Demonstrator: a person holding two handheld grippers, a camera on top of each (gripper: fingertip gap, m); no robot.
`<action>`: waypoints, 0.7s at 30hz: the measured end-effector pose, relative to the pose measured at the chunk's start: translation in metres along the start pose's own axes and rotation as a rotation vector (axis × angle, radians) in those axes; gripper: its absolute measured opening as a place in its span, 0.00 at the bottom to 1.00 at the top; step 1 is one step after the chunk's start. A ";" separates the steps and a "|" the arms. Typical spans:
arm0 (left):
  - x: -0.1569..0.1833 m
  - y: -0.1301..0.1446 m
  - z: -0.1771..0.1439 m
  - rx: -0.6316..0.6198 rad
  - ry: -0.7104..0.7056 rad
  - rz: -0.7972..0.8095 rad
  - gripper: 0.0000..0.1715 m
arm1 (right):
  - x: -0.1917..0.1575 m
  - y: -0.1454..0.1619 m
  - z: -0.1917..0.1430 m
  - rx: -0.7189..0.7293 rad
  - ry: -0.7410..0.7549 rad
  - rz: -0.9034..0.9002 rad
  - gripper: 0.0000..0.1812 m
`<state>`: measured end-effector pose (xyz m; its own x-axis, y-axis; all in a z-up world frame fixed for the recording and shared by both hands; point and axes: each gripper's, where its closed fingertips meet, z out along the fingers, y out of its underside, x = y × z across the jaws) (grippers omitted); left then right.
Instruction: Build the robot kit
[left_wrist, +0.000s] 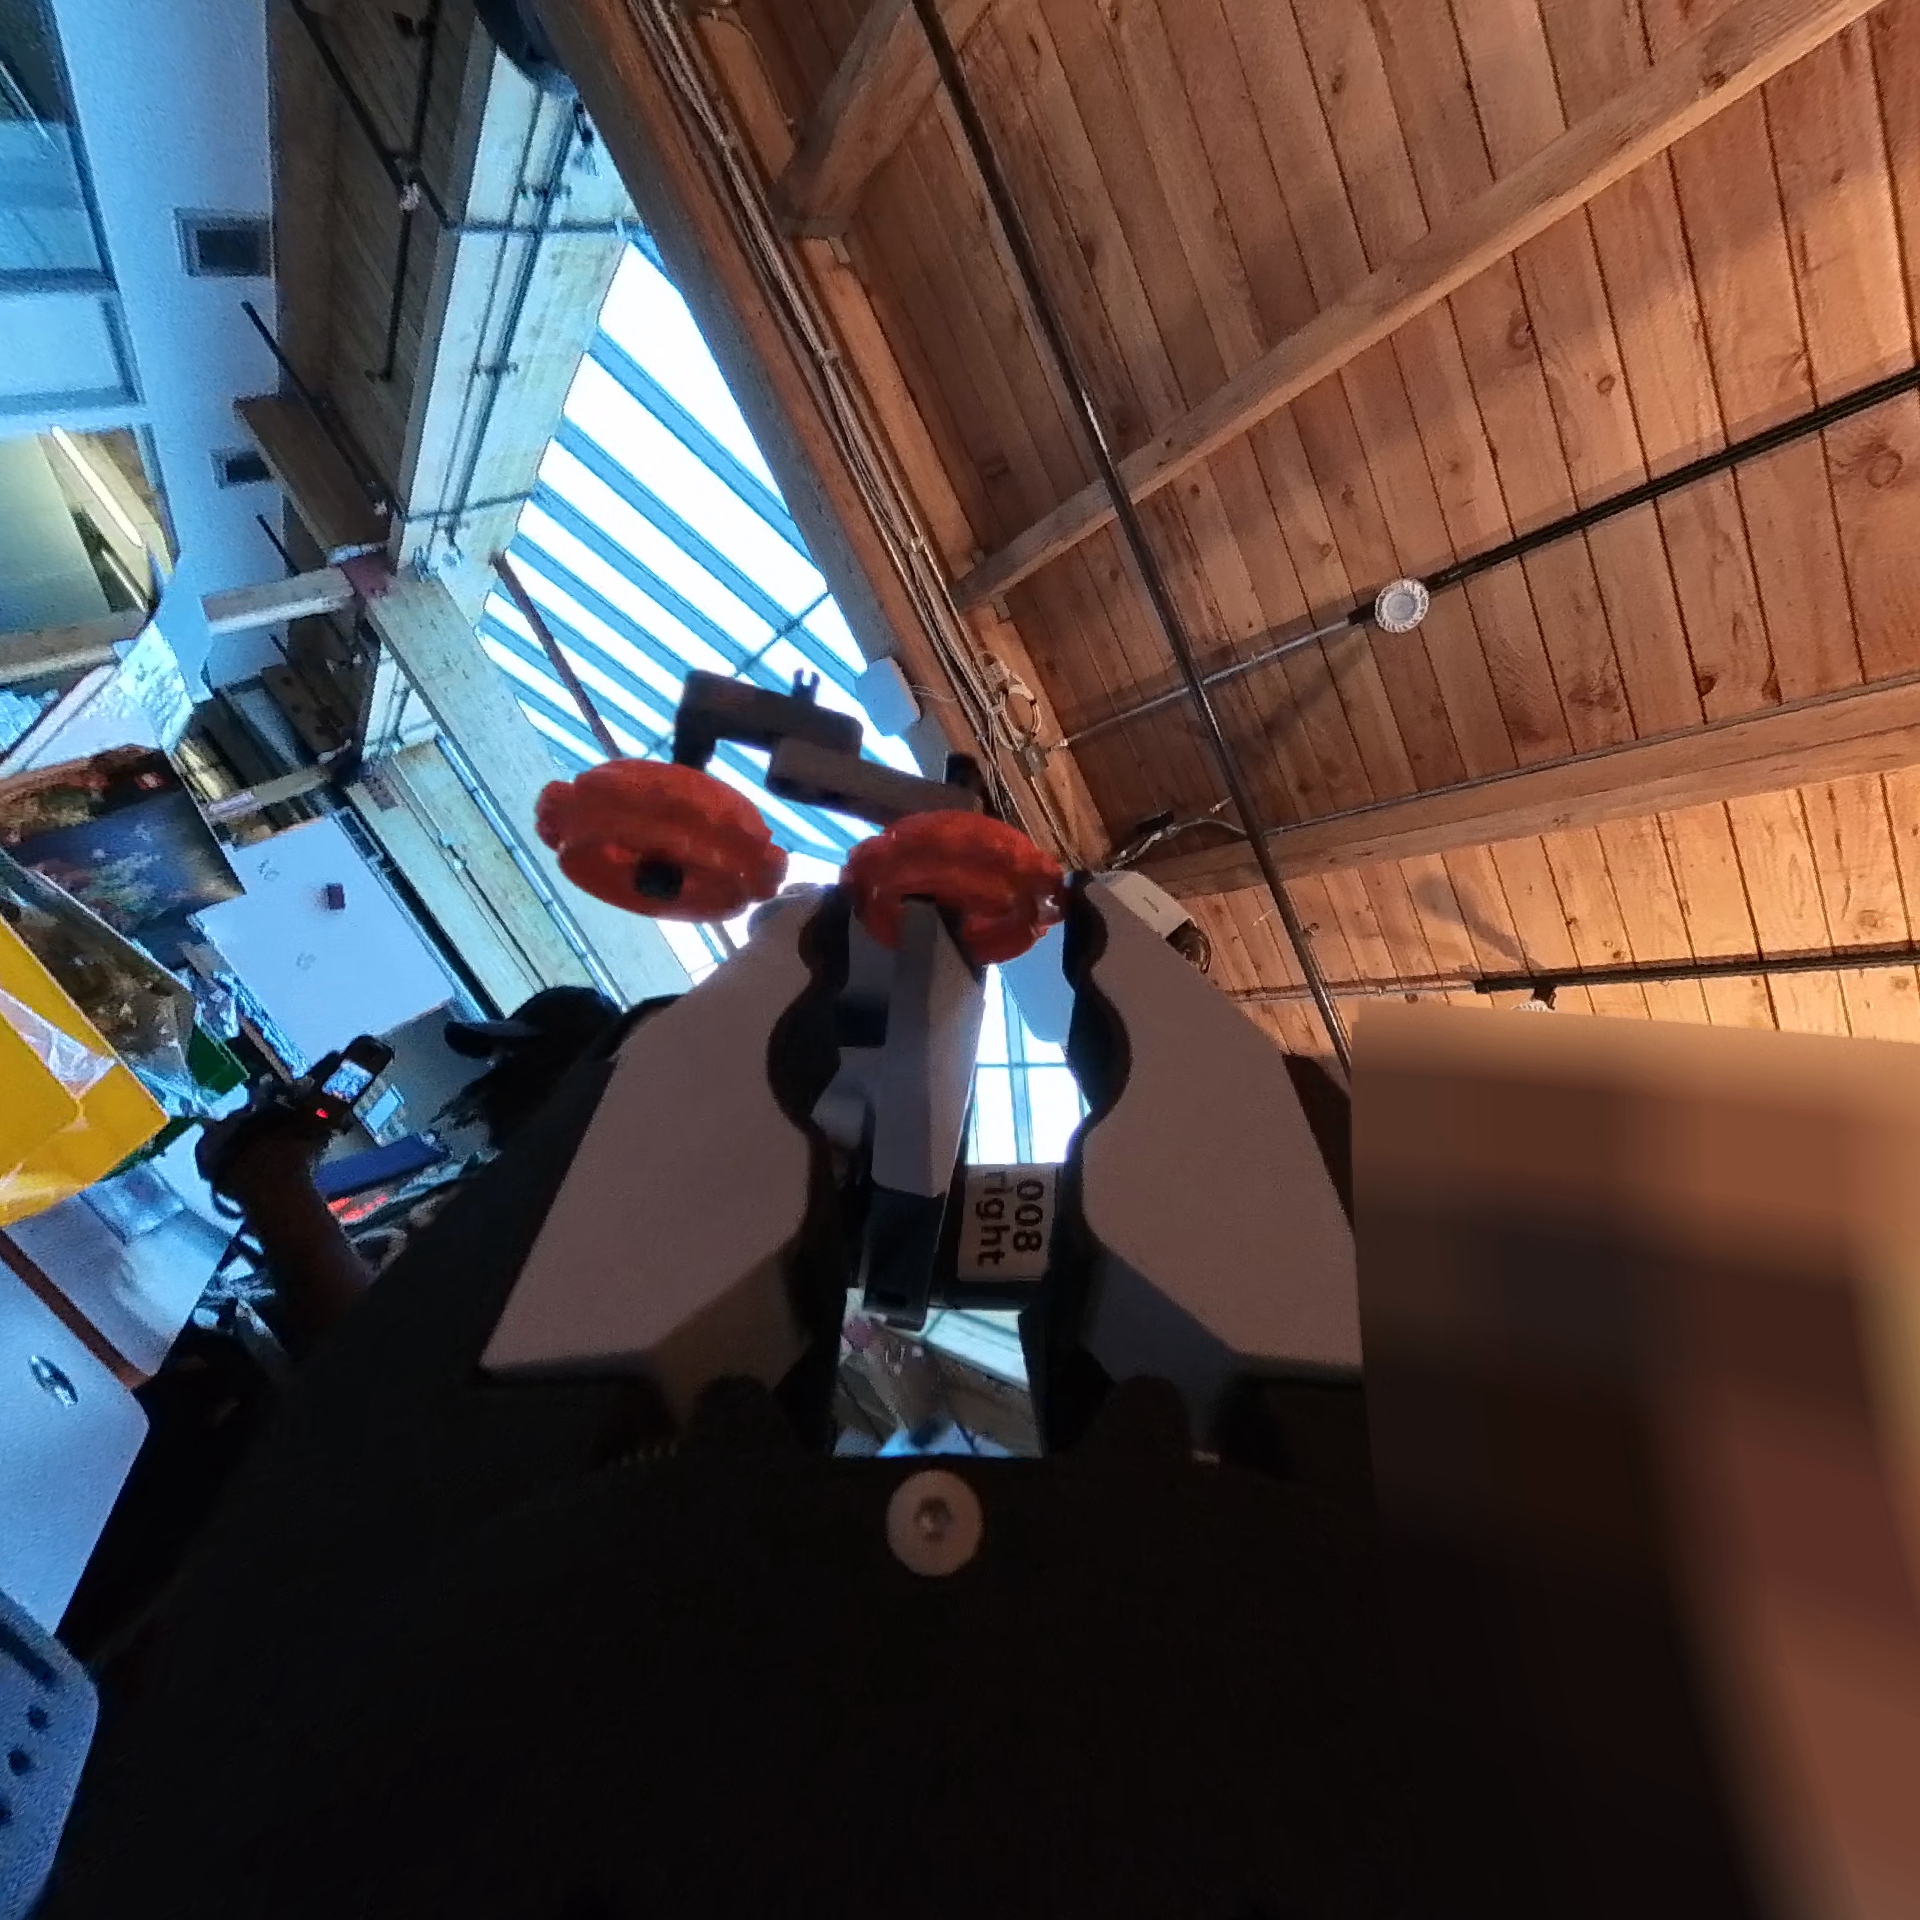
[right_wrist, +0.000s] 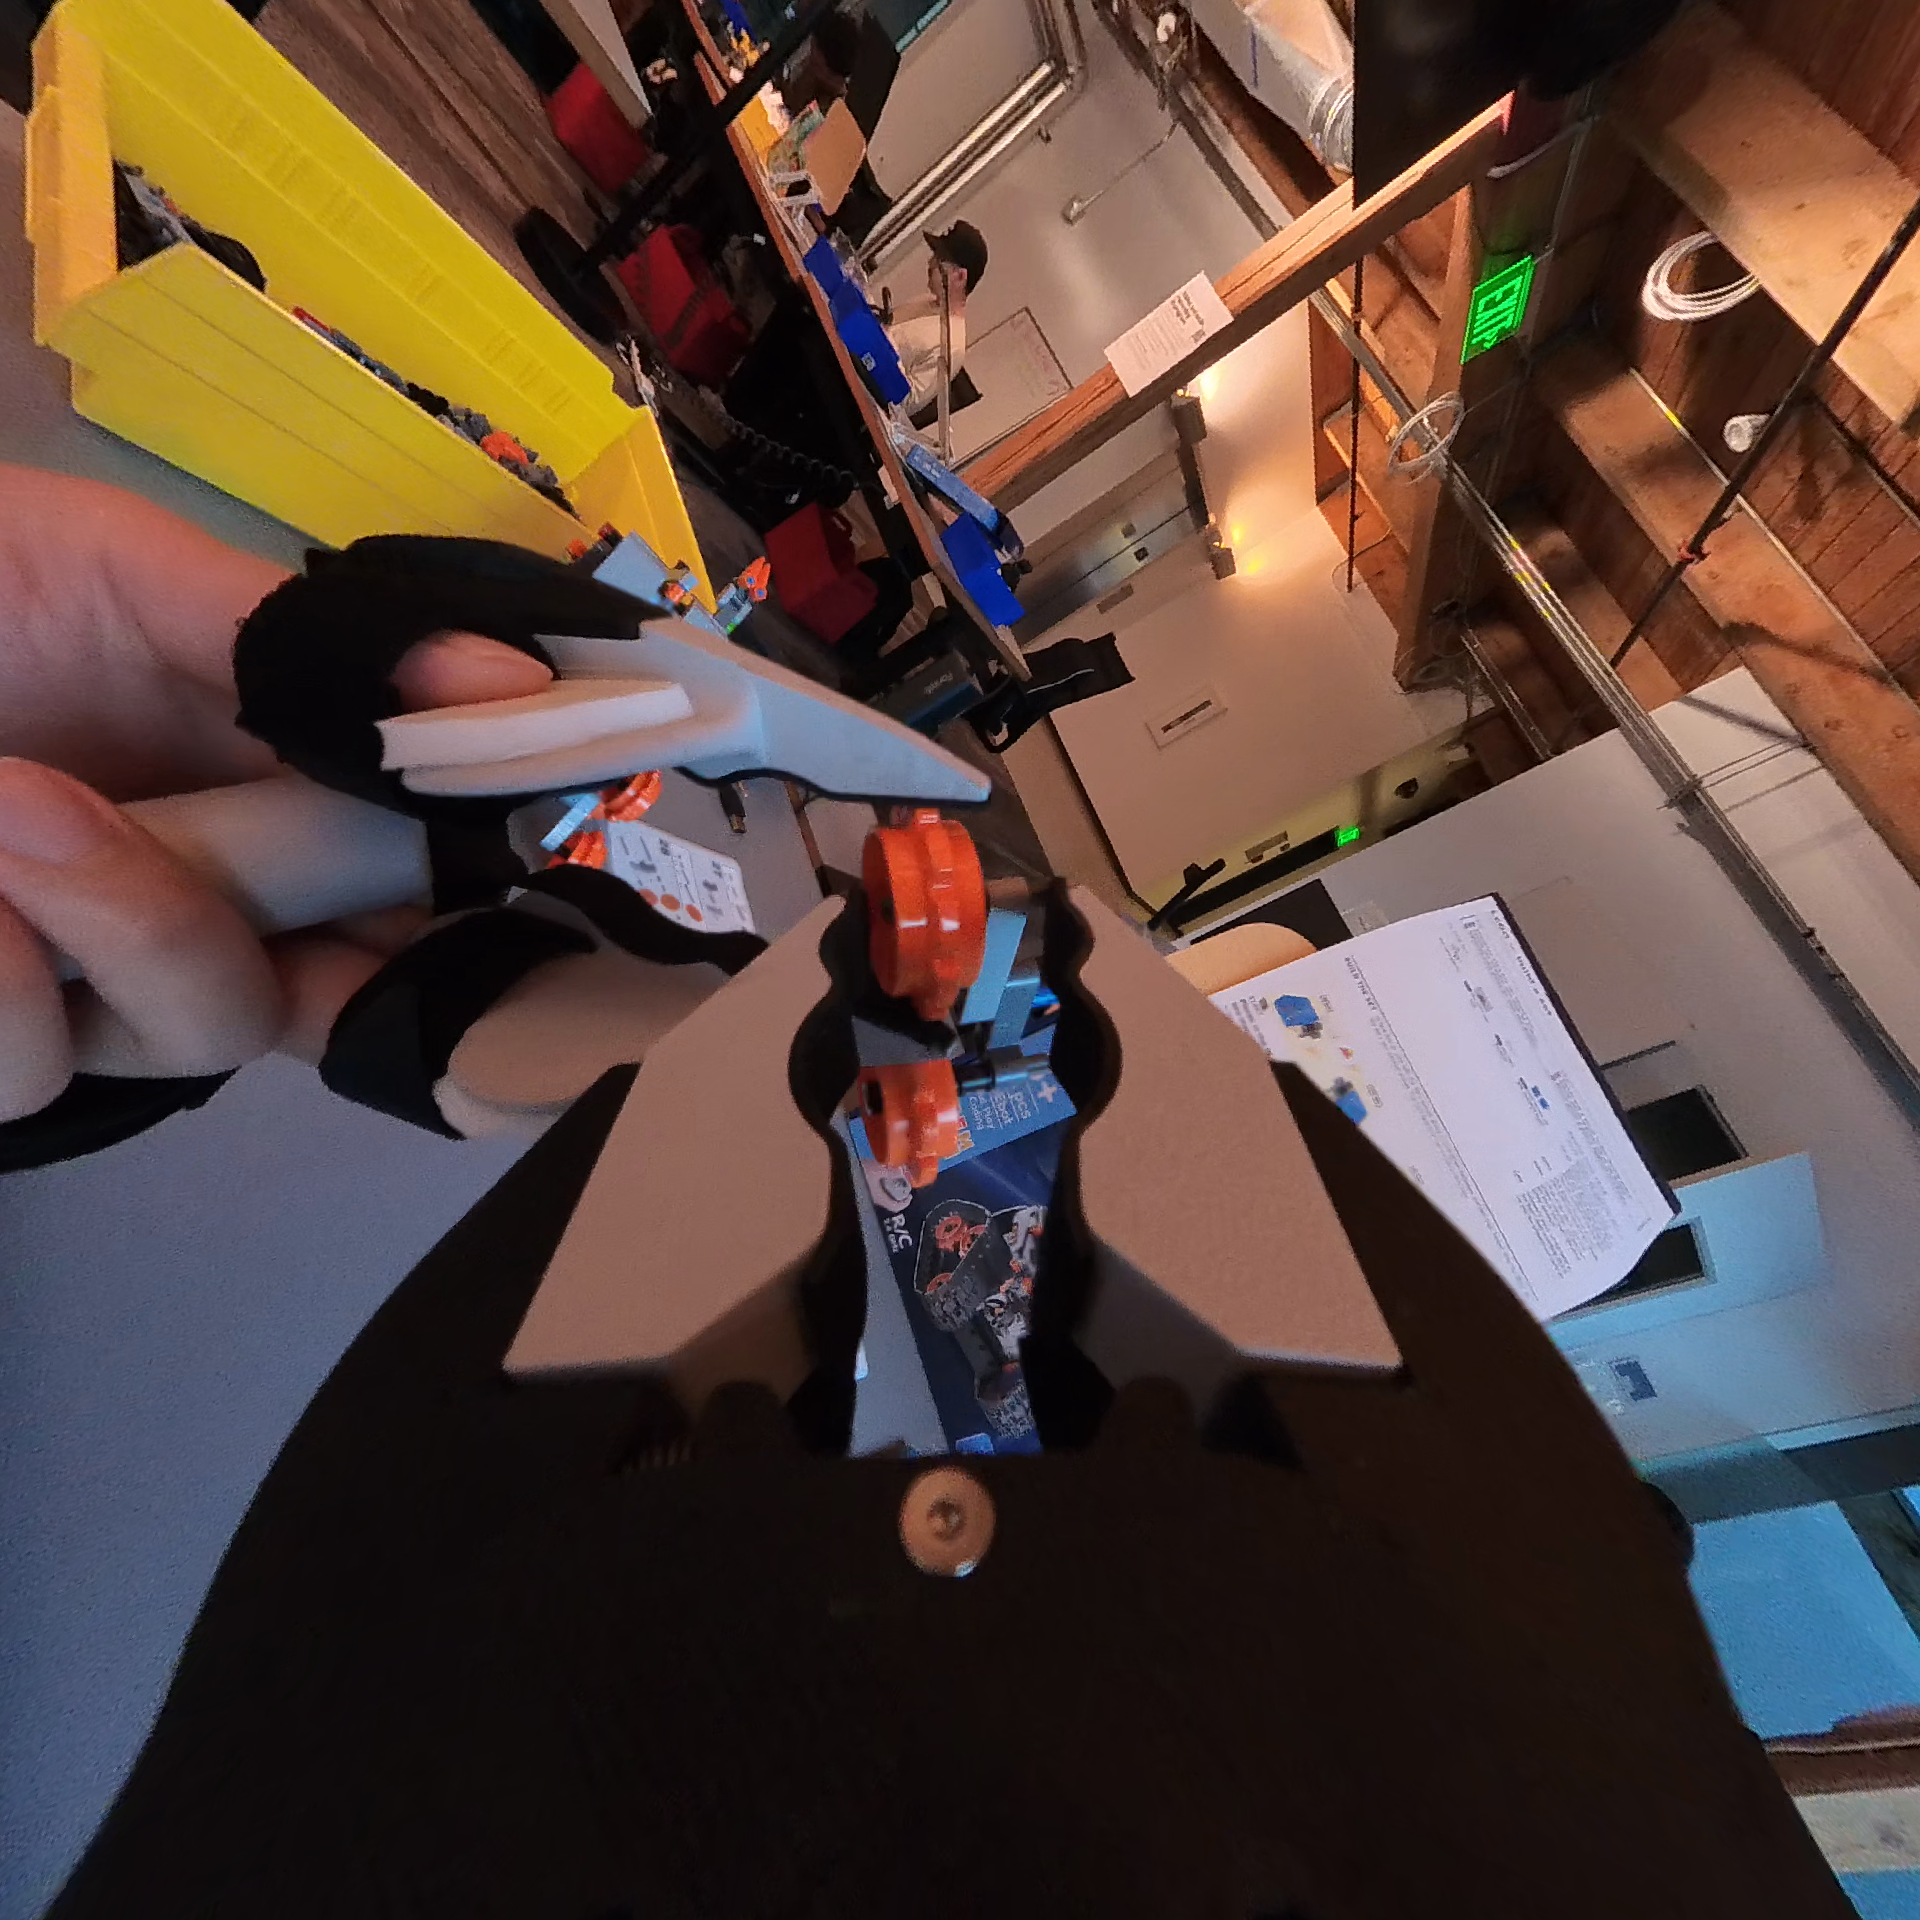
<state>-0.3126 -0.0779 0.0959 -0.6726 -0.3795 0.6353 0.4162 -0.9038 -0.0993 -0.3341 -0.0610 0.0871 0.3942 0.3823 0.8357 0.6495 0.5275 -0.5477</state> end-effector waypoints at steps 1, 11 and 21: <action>-0.001 0.000 -0.001 0.009 -0.007 0.002 0.24 | -0.001 0.002 0.000 -0.006 -0.008 -0.004 0.18; -0.007 0.001 0.005 -0.014 -0.053 -0.035 0.24 | 0.004 0.008 -0.011 0.029 -0.147 0.035 0.19; -0.009 0.008 0.008 -0.091 -0.070 -0.044 0.23 | 0.006 0.007 -0.019 0.083 -0.137 0.043 0.18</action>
<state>-0.2978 -0.0804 0.0958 -0.6433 -0.3275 0.6920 0.3280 -0.9346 -0.1375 -0.3152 -0.0693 0.0887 0.3246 0.5029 0.8010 0.5759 0.5667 -0.5892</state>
